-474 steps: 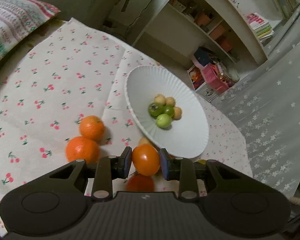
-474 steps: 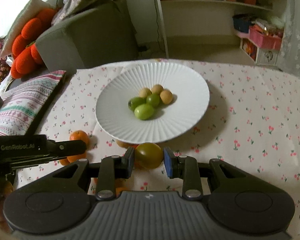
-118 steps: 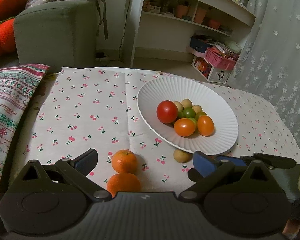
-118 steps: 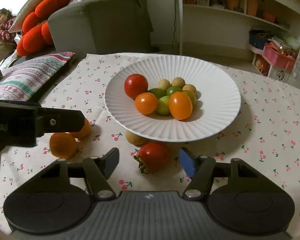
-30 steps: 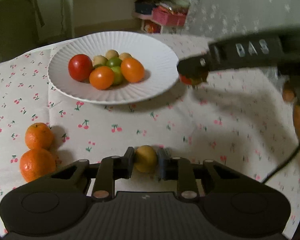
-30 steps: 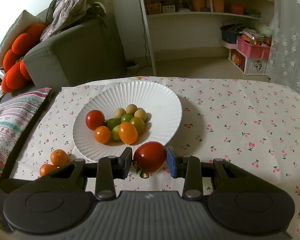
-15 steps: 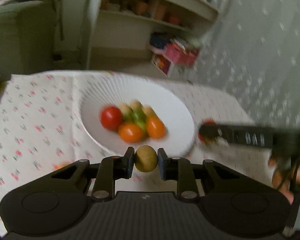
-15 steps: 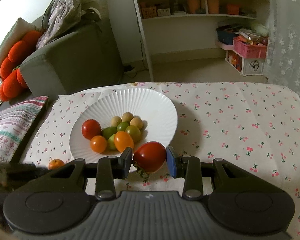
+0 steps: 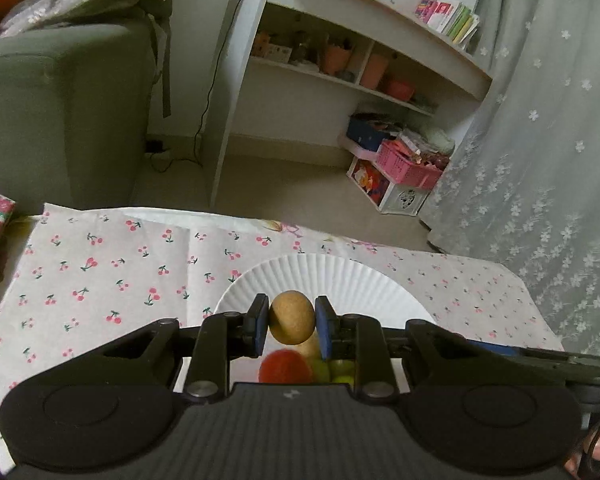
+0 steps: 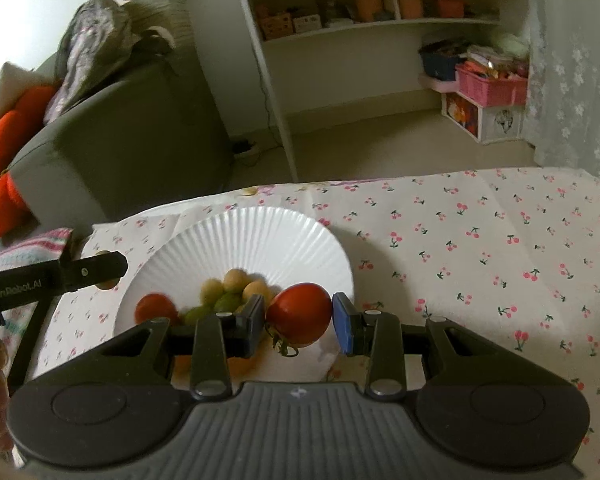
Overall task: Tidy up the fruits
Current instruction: 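Carry both fruits over the white plate and open both tools to release them, then withdraw both open tools from the plate toward the two mandarins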
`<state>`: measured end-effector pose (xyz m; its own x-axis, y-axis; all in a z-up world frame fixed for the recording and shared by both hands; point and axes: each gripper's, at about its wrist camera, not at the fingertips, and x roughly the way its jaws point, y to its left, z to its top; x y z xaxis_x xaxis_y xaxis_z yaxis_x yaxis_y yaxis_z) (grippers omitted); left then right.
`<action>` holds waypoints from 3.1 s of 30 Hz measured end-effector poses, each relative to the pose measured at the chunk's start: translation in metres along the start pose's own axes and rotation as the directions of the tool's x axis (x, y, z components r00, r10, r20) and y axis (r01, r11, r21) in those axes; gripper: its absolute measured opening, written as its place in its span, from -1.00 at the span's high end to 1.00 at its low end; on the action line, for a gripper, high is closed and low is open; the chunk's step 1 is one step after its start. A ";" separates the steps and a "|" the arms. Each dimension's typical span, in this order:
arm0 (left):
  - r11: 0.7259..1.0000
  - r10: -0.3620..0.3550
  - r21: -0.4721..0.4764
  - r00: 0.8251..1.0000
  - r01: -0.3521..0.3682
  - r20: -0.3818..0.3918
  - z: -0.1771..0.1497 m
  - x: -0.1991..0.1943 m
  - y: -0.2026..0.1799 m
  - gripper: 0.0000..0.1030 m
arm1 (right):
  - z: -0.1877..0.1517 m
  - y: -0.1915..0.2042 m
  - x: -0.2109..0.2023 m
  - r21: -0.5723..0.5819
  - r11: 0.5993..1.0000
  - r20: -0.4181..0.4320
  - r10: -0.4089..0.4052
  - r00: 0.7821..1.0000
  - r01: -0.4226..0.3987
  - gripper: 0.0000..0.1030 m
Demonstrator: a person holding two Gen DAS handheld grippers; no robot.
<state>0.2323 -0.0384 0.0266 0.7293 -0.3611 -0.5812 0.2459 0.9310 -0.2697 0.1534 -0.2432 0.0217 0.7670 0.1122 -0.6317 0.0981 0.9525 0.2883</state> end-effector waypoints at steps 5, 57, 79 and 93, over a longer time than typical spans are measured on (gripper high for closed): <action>1.000 -0.001 0.011 0.999 0.002 -0.036 -0.003 0.016 -0.001 0.44 | 0.004 0.000 0.015 0.000 1.000 -0.015 -0.005 1.000 0.005 0.35; 0.991 0.137 0.007 0.988 -0.137 -0.075 -0.014 -0.048 0.019 -0.41 | 0.003 0.059 -0.025 -0.071 0.994 -0.002 0.085 0.996 -0.085 -0.42; 0.975 0.222 -0.007 0.971 -0.223 -0.083 -0.055 -0.119 0.044 -1.00 | -0.035 0.087 -0.060 -0.020 0.988 -0.117 0.151 0.982 -0.155 -0.83; 0.983 0.185 0.034 0.968 -0.182 -0.167 -0.092 -0.109 0.036 -1.00 | -0.053 0.093 -0.064 -0.004 0.985 -0.167 0.170 0.971 -0.173 -0.83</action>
<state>0.1025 0.0295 0.0094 0.6450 -0.1861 -0.7412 0.1304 0.9825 -0.1333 0.0796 -0.1468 0.0504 0.6559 0.3181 -0.6845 -0.0387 0.9198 0.3904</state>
